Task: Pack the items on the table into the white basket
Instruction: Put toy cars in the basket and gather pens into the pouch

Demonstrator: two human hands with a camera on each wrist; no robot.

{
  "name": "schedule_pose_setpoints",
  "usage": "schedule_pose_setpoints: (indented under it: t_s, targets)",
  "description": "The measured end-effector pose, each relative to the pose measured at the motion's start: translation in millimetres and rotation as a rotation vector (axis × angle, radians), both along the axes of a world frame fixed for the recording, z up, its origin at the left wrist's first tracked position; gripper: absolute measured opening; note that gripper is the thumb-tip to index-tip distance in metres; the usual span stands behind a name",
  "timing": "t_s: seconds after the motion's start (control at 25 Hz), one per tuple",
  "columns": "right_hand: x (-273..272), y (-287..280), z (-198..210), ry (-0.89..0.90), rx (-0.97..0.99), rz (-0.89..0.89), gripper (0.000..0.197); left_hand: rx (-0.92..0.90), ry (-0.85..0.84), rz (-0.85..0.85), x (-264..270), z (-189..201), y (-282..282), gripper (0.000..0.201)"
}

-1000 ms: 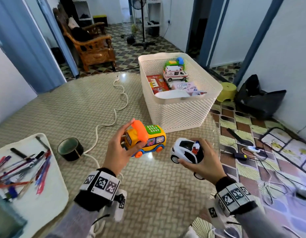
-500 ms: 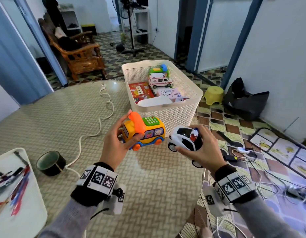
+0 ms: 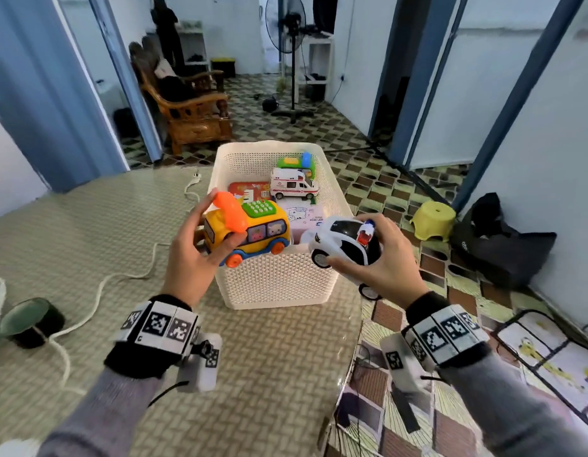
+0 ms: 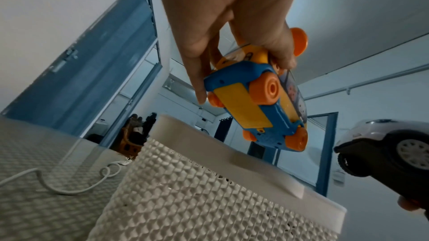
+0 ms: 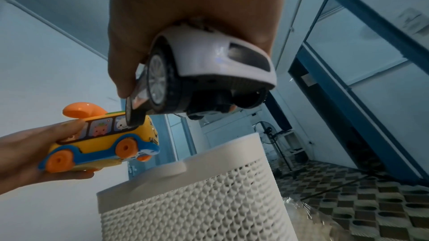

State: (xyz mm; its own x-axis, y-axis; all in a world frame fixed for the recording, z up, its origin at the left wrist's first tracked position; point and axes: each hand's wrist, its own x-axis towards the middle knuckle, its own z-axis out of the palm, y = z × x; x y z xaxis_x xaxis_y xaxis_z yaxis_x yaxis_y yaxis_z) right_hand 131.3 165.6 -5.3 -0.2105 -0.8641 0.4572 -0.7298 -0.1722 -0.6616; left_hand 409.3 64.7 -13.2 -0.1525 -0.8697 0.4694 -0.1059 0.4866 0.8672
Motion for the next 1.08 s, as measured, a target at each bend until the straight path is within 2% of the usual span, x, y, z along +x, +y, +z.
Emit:
schedule_pose_setpoints:
  t_s: [0.2,0.4,0.76,0.88,1.08]
  targets:
    - [-48.5,-26.5,17.2,-0.002,0.012,0.117,0.066,0.035,0.051,0.117,-42.6,11.5,0.3,0.065]
    - [-67.8,-55.8,16.3,-0.08,-0.001,0.206,0.065,0.085,0.088,0.191,-70.5,5.3,-6.3,0.069]
    - [-84.0,-143.3,8.0,-0.006,-0.013,0.381,0.077,0.101,0.013,0.416,-91.0,-20.2,-64.0,0.069]
    - [-87.9,-168.4,11.7,0.022,-0.046,0.455,0.078,0.111,0.048,0.491,-96.3,-30.3,-72.4,0.068]
    - [-89.0,-206.0,14.4,0.041,-0.055,0.55,0.08,0.137,0.016,0.546,-88.7,-36.5,-77.2,0.071]
